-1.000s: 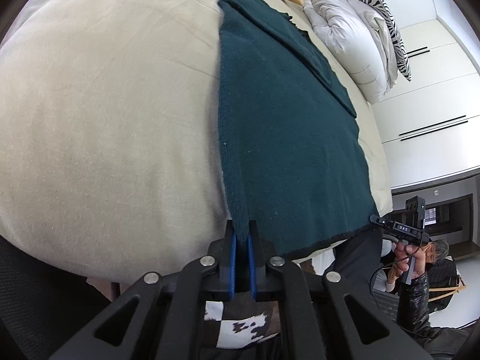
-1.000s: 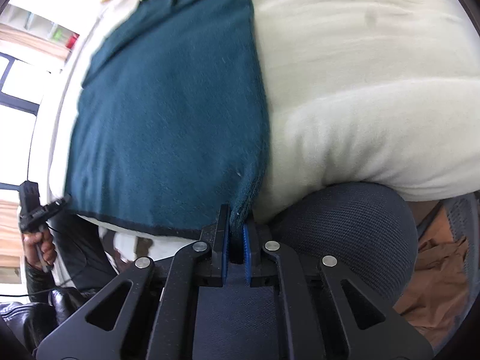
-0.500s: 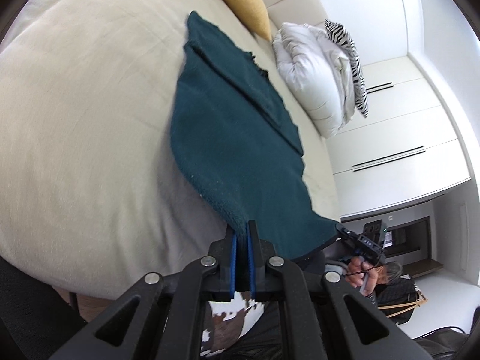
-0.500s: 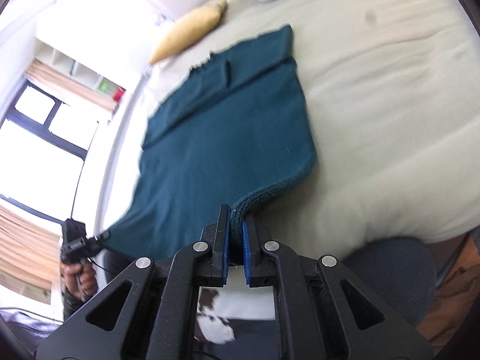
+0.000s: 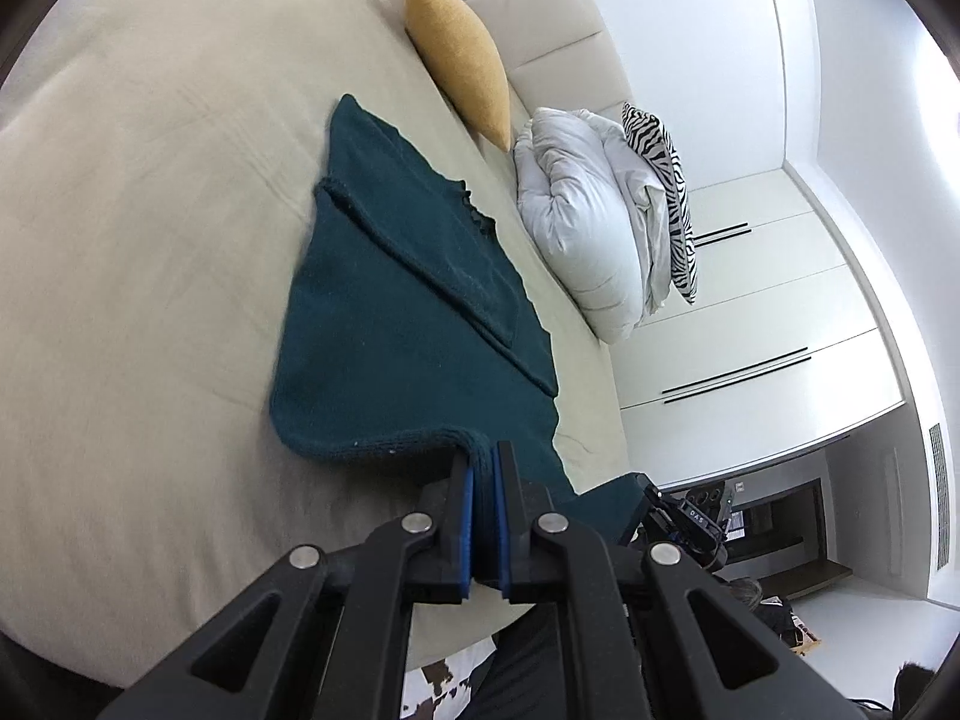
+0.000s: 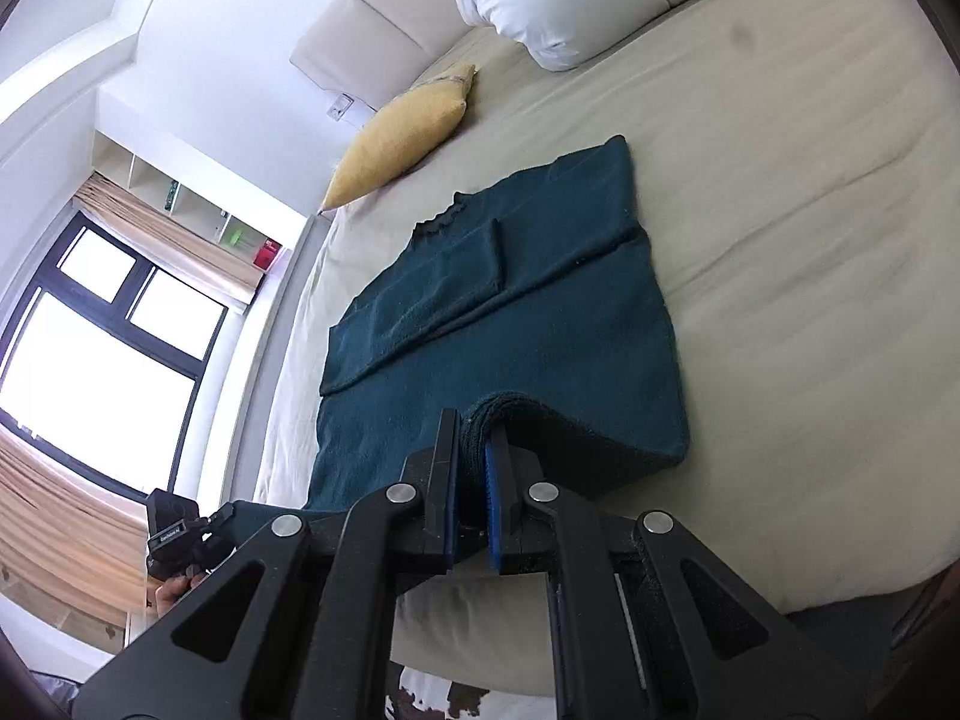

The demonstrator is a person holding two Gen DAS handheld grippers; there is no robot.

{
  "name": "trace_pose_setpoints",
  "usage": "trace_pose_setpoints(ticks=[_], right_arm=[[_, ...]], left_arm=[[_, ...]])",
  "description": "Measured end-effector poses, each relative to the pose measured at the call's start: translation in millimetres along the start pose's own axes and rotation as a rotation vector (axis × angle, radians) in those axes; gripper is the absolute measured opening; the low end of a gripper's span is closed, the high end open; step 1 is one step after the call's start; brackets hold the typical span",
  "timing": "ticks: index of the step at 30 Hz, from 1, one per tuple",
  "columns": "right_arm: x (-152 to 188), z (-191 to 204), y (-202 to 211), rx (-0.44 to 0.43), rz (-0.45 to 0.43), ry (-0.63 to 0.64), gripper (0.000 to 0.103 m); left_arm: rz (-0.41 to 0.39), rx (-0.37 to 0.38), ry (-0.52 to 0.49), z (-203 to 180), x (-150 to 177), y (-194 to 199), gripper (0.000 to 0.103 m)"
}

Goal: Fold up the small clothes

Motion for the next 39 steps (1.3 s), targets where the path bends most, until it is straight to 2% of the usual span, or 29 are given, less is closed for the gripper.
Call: trace_pose_setpoints(ticks=[10, 20, 29, 39], right_arm=[[-56, -5, -26, 0.026, -0.073, -0.038, 0.006], [-123, -7, -65, 0.095, -0.137, -0.009, 0.006], [-172, -14, -126, 0.159, -0.134, 0.006, 0.006], [-222, -37, -195, 0.194, -0.113, -0.046, 0.006]], left_arm=[[-0.069, 0.045, 0.026, -5, -63, -20, 0.007], [-0.111, 0.029, 0.033, -1, -127, -47, 0.007], [-0.124, -0.010, 0.081, 26, -171, -84, 0.007], [-0.141, -0.052, 0.118, 49, -224, -117, 0.007]])
Point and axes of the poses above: each gripper's, at about its wrist camera, not at the fingertips, and y roughly against the way its jaws point, z to its left, x to its underside, the point moved 6 cm from there along -y, roughly the way its jaws point, and after that the axes turned 4 degrees about x, right-handed, at the moved point
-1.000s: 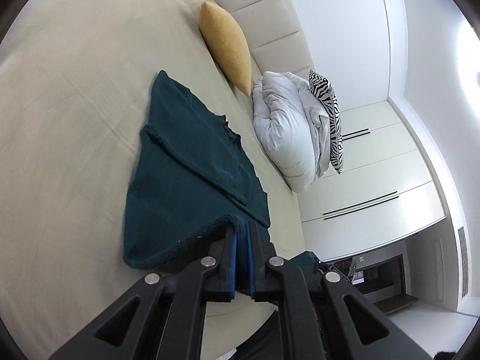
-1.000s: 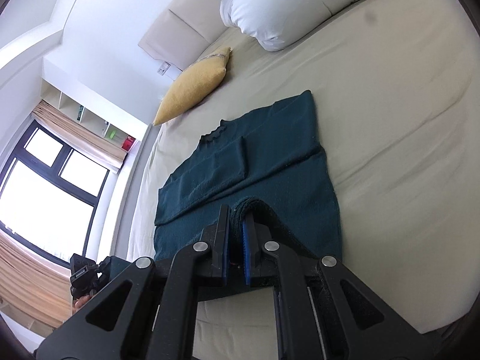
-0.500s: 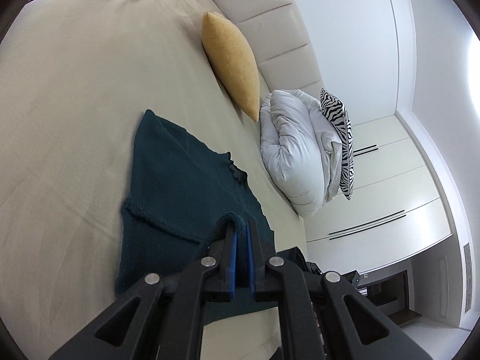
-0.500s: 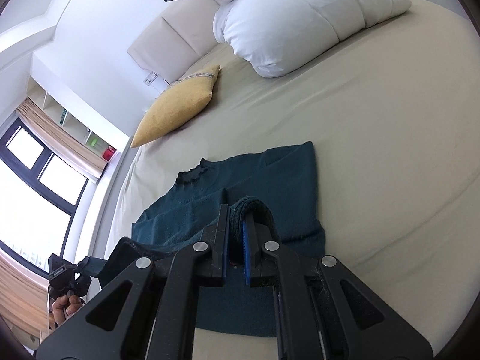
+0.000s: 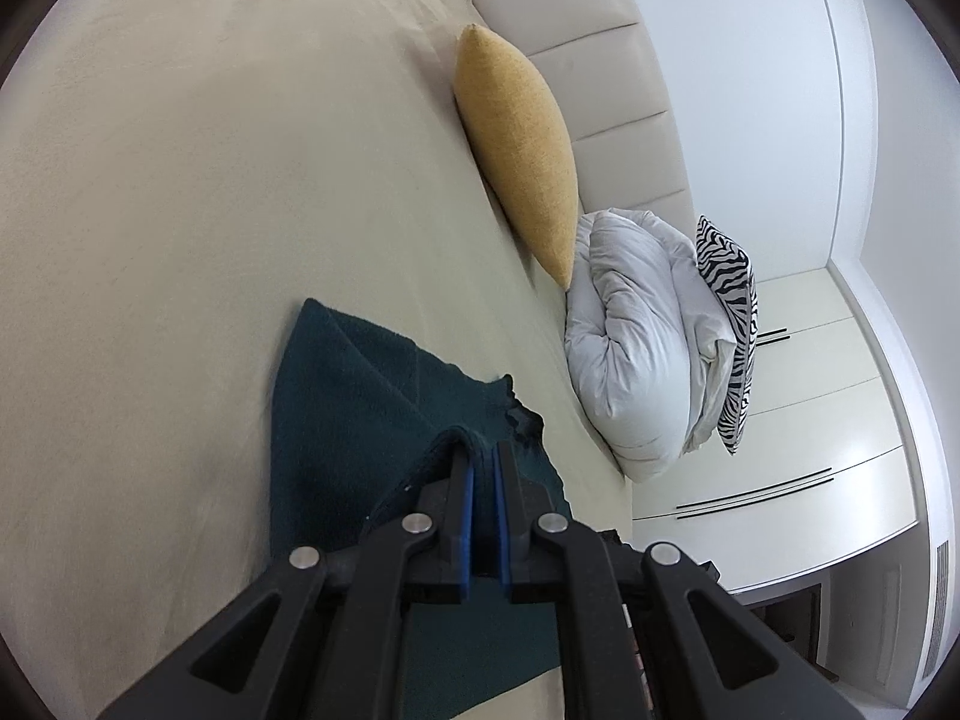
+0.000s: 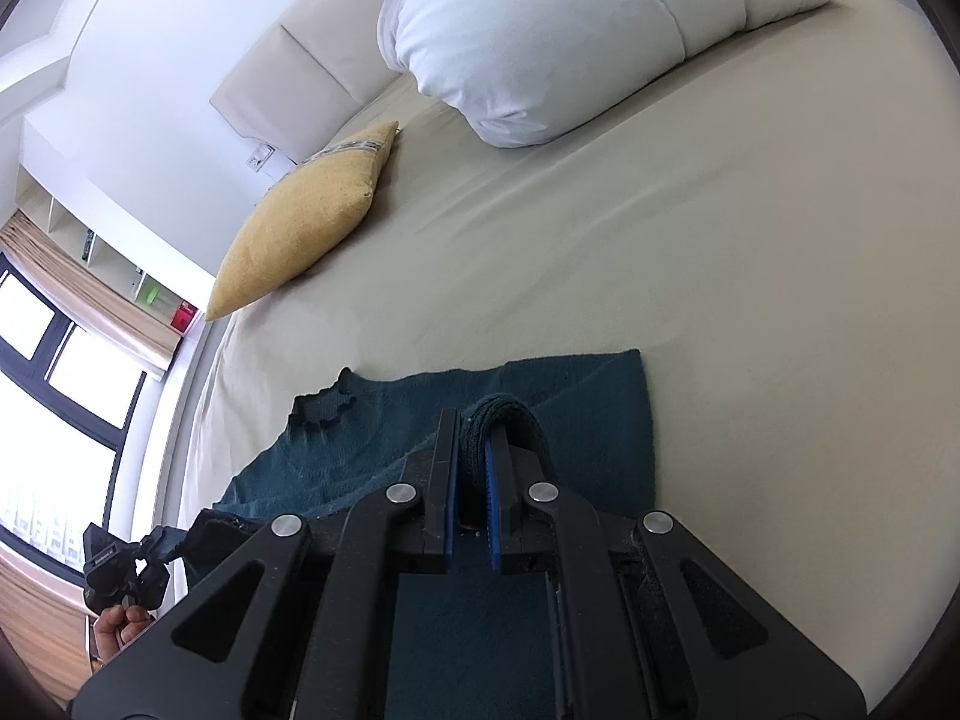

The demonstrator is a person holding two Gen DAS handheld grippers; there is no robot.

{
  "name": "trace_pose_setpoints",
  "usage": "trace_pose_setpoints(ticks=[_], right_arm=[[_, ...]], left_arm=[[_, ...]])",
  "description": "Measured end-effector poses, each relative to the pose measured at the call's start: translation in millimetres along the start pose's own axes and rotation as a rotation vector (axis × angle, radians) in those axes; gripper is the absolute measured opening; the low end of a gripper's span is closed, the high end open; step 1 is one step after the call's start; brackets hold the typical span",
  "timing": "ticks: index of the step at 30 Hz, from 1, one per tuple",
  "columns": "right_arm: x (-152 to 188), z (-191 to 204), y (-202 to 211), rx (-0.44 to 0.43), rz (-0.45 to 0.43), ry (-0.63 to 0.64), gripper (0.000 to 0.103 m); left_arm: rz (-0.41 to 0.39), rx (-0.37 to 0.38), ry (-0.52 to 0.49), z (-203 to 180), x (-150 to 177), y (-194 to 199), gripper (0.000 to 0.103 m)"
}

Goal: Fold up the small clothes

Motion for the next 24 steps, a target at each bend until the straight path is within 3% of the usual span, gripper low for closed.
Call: trace_pose_setpoints(ticks=[13, 16, 19, 20, 21, 24], right_arm=[[-27, -34, -96, 0.048, 0.091, -0.116, 0.007], [-26, -37, -103, 0.037, 0.095, -0.132, 0.011], [-28, -39, -97, 0.046, 0.061, -0.130, 0.030], [-27, -41, -90, 0.061, 0.046, -0.131, 0.050], [-27, -42, -82, 0.073, 0.022, -0.142, 0.061], [-28, -47, -62, 0.057, -0.018, -0.166, 0.062]], left_arm=[[0.005, -0.133, 0.040, 42, -39, -61, 0.009], [0.002, -0.111, 0.053, 46, -39, -60, 0.034], [-0.018, -0.101, 0.041, 39, -37, -50, 0.053], [-0.025, -0.099, 0.038, 36, -36, -45, 0.057], [-0.033, -0.088, 0.032, 33, -35, -39, 0.057], [-0.042, -0.086, 0.014, 25, -28, -25, 0.058]])
Point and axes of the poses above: each gripper's, at about its wrist camera, not at the fingertips, and y roughly against the way its jaws point, z to its left, x to its underside, the point moved 6 cm from there along -y, roughly the way its jaws point, and after that the axes turned 4 degrees about x, right-handed, at the moved point
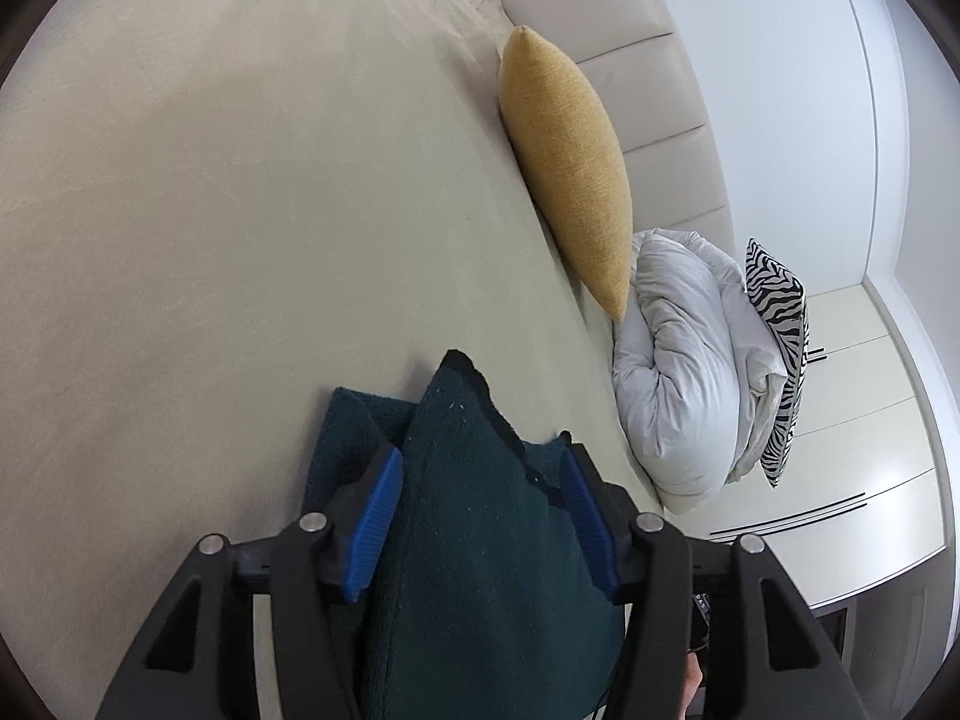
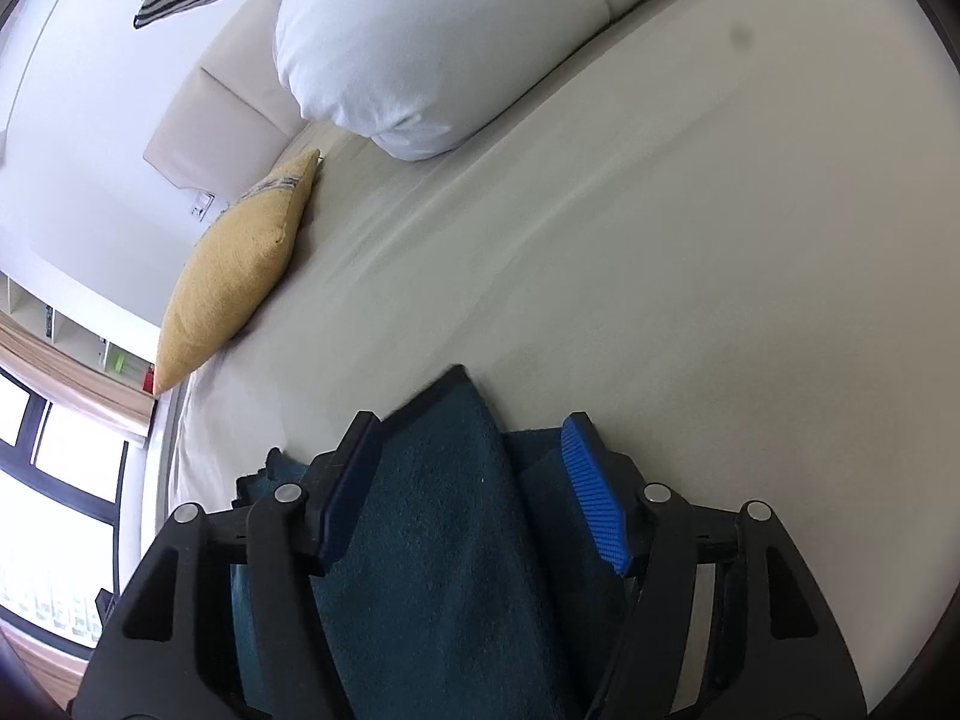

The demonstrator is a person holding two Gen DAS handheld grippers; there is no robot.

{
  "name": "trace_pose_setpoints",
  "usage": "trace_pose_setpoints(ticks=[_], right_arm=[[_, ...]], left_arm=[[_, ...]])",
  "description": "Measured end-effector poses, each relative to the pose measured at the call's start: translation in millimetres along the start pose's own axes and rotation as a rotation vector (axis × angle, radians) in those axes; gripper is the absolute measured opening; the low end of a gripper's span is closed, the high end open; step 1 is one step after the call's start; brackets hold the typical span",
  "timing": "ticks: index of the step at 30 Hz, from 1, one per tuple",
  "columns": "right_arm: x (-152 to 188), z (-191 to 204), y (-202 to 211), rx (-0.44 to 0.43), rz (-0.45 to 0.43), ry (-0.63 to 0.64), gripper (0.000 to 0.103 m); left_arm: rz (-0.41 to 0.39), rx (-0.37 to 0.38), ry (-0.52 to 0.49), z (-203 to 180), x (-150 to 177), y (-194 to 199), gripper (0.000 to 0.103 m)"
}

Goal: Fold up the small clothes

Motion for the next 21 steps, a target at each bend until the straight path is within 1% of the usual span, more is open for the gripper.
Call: trace_pose_setpoints(ticks=[2, 6, 11, 13, 15, 17, 18, 21], right_arm=[[5, -2, 11, 0.004, 0.004, 0.014, 0.062], [28, 0, 31, 0.047, 0.011, 0.121, 0.062], [64, 3, 59, 0.070, 0.006, 0.227, 0.062], [79, 4, 71, 0.073, 0.001, 0.264, 0.062], [94, 4, 80, 0.083, 0.003, 0.303, 0.062], [108, 2, 89, 0.085, 0.008, 0.335, 0.062], [115, 1, 92, 0.082, 0.011, 0.346, 0.062], [127, -5, 97, 0.094, 0.013, 0.349, 0.060]], left_arm=[[-0.012, 0.012, -0.002, -2, 4, 10, 0.059], [-0.012, 0.001, -0.032, -2, 26, 29, 0.063], [0.020, -0.059, -0.113, 1, 71, 48, 0.063], [0.021, -0.096, -0.156, 2, 87, 56, 0.063], [0.015, -0.128, -0.198, 4, 99, 64, 0.063], [0.011, -0.176, -0.246, 5, 110, 67, 0.063], [0.012, -0.190, -0.255, 7, 114, 67, 0.063], [0.016, -0.201, -0.261, 11, 120, 66, 0.063]])
Point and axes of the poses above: each gripper's, at about its wrist camera, not at the fingertips, and y roughly against the way its jaws point, z to its left, x to its underside, the point moved 6 cm from there along -y, roughly the way its jaws point, and after that the axes turned 4 degrees about x, right-handed, at the moved point
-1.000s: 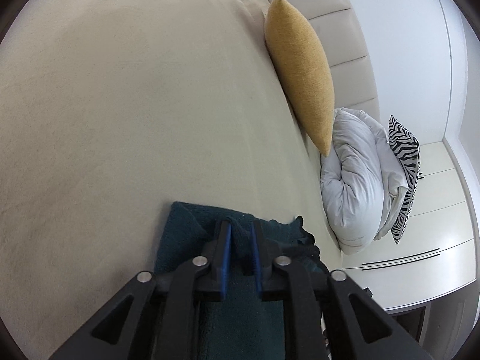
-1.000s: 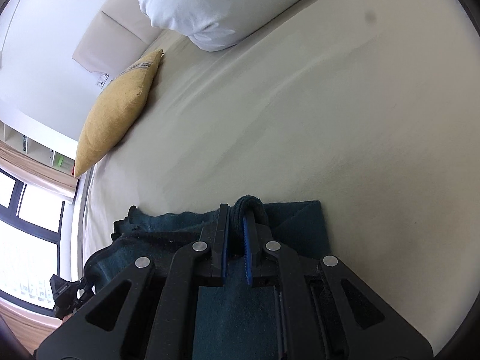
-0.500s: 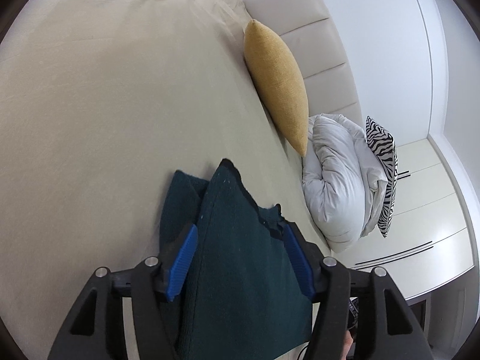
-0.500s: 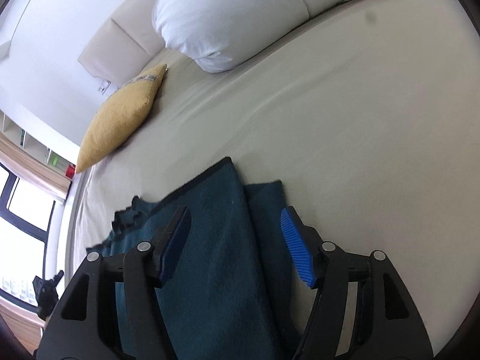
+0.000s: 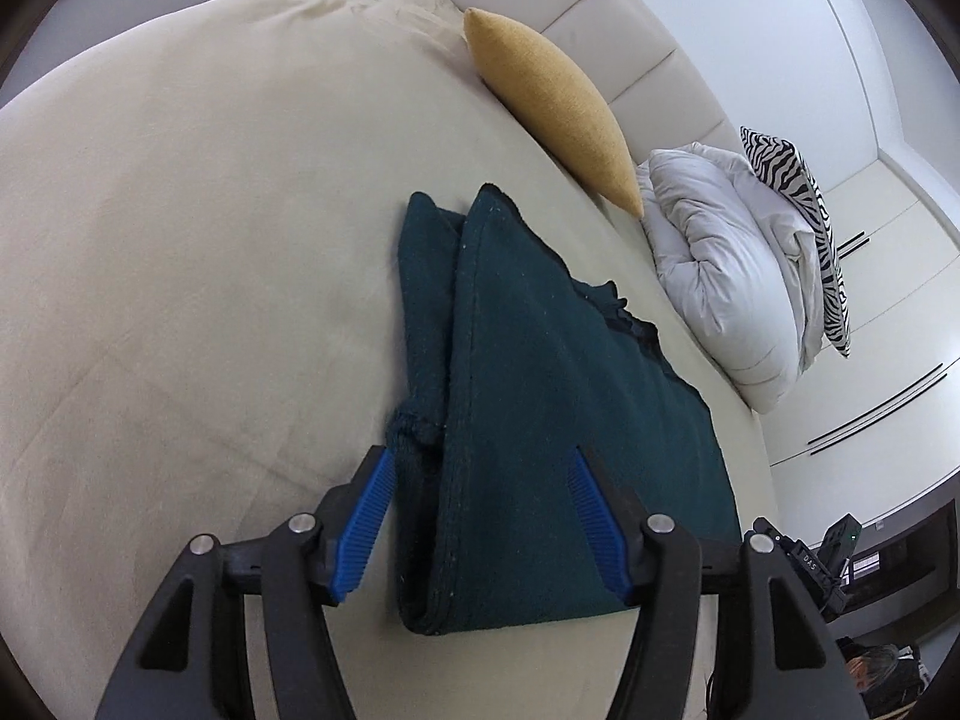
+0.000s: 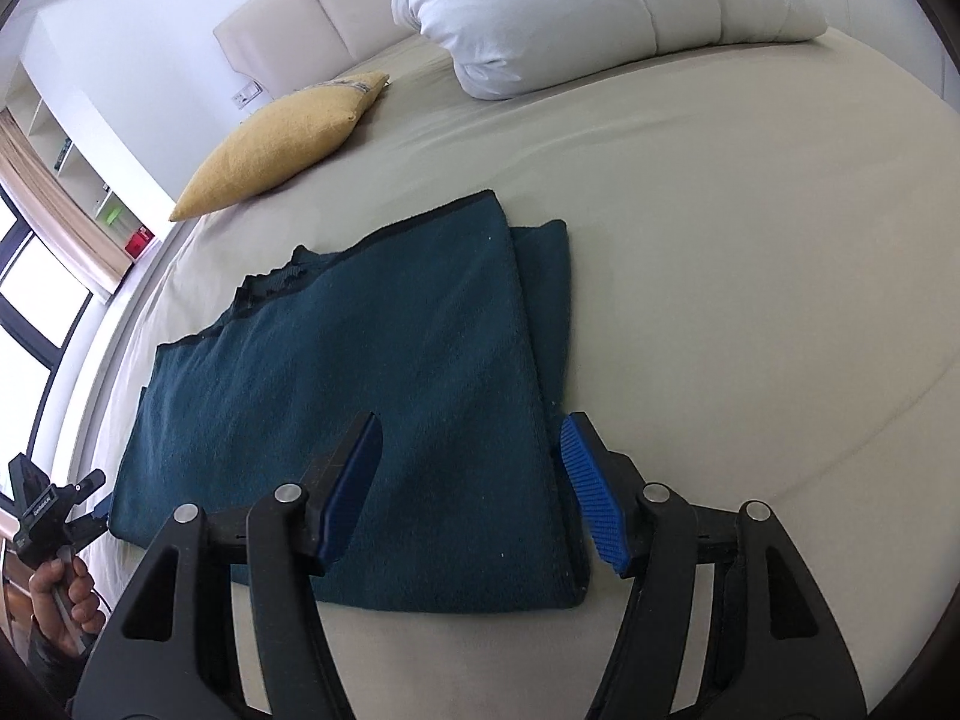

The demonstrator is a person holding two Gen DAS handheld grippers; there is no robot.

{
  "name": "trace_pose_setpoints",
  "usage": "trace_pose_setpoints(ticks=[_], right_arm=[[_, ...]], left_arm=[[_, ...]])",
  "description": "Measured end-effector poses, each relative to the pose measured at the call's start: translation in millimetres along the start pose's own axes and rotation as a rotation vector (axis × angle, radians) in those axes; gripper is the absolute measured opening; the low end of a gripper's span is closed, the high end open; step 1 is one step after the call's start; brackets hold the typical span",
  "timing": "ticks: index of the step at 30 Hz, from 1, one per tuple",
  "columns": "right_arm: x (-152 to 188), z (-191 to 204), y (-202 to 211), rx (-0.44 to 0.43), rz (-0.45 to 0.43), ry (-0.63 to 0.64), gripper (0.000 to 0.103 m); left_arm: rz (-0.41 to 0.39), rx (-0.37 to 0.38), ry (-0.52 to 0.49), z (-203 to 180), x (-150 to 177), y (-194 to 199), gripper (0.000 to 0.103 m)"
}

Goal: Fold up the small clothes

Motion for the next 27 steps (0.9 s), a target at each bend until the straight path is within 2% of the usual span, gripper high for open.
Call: trace_pose_setpoints(ticks=[3, 6, 8, 10, 12, 16, 19, 22, 27], right_arm=[[10, -2, 5, 0.005, -0.004, 0.007, 0.054], [15, -6, 11, 0.024, -0.022, 0.016, 0.047], [16, -10, 16, 0.027, -0.038, 0.000, 0.046], [16, -13, 18, 0.016, -0.040, -0.013, 0.046], [19, -12, 16, 0.020, -0.028, -0.001, 0.046], [24, -9, 4, 0.046, 0.004, 0.033, 0.046], [28, -13, -4, 0.057, 0.023, 0.025, 0.032], [29, -16, -5, 0.067, 0.018, 0.026, 0.026], [30, -16, -2, 0.096, 0.016, 0.056, 0.007]], left_arm=[[0.003, -0.030, -0.025, -1, 6, -2, 0.062], [-0.001, -0.056, -0.067, -3, 10, -1, 0.056], [0.002, -0.071, -0.087, -4, 13, -2, 0.050], [0.005, -0.084, -0.103, -4, 15, -3, 0.049], [0.007, -0.086, -0.106, -4, 16, -4, 0.048], [0.014, -0.110, -0.118, -1, 19, -6, 0.040], [0.014, -0.123, -0.131, 1, 21, -4, 0.028], [0.015, -0.139, -0.152, 0, 23, -3, 0.025], [0.013, -0.157, -0.183, -2, 26, -4, 0.018]])
Point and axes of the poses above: each gripper's, at about its wrist camera, not at the fingertips, and y roughly against the way its jaws point, z to its left, x to its underside, the point moved 6 cm from there along -y, roughly the way its jaws point, and after that the axes turned 4 degrees about x, right-handed, at the moved point
